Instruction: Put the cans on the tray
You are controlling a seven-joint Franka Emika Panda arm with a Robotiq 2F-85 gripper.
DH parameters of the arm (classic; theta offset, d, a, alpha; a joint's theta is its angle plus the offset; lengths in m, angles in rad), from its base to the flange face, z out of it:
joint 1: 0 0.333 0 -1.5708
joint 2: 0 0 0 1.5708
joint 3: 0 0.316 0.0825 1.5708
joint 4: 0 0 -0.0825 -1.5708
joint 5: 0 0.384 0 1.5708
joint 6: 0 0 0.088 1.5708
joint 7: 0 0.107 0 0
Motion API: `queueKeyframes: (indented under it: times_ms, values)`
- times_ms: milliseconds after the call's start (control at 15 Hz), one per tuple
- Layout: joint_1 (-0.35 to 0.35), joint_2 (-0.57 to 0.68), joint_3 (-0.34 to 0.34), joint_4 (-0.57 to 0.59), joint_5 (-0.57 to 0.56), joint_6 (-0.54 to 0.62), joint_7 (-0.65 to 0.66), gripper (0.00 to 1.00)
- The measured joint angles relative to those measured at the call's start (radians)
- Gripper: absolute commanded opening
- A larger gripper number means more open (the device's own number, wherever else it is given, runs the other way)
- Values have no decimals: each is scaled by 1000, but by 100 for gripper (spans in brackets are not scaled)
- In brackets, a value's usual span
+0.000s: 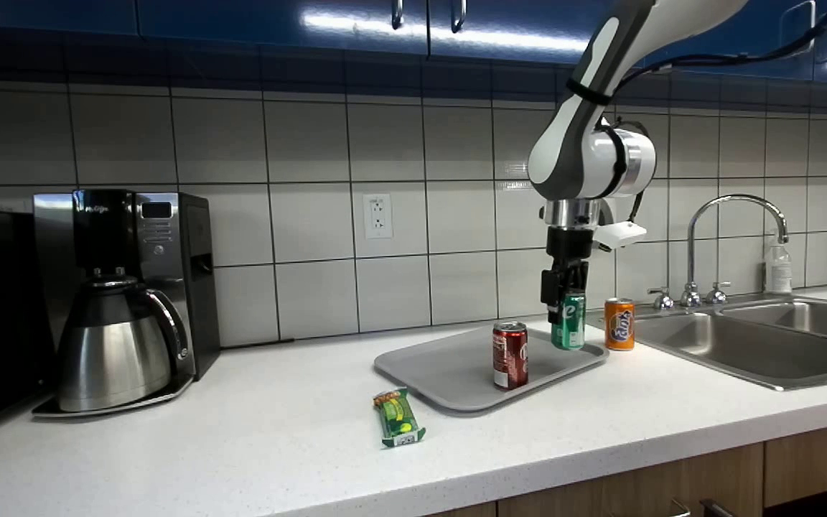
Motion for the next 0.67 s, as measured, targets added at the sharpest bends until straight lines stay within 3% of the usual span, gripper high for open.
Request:
queueKeyframes:
  times_ms: [667]
  values:
    - [33, 16, 25, 0, -45, 0, 62, 41]
